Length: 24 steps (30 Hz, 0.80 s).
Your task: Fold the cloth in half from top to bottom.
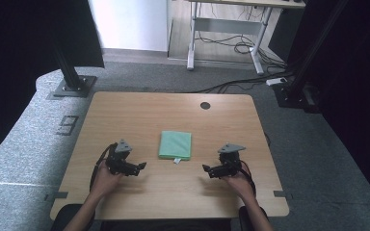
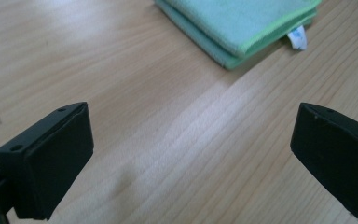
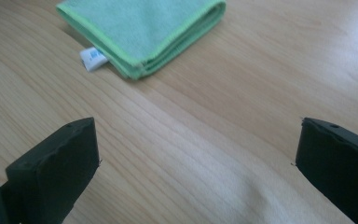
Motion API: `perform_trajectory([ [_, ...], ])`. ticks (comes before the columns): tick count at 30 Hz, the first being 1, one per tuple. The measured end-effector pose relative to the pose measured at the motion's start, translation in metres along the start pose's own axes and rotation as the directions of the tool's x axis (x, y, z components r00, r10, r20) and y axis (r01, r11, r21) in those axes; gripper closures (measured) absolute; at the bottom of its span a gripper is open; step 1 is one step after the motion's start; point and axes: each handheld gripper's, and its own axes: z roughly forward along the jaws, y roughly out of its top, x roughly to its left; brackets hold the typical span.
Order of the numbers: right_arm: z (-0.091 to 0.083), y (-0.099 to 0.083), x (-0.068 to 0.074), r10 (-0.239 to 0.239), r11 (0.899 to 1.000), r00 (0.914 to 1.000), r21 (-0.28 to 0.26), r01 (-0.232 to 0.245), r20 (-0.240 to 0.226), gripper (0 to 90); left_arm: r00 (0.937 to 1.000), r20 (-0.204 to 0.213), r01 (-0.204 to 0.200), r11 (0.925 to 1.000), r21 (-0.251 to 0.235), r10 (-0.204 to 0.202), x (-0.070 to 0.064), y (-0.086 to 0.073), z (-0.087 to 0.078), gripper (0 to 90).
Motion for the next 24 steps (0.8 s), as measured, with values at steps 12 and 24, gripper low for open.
perform_trajectory([
  [12, 0.009, -0.021, -0.006, 0.019, 0.999, 0.9998, 0.044, -0.019, 0.011, 0.0, 0.9994, -0.020, 0.030, 0.9981, 0.054, -0.029, 0.010, -0.019, 0.011, 0.0],
  [24, 0.018, -0.028, -0.001, -0.019, 0.997, 0.9991, 0.077, 0.016, 0.039, 0.0, 0.9993, -0.036, 0.010, 0.9950, 0.099, -0.007, 0.007, -0.021, 0.018, 0.0],
])
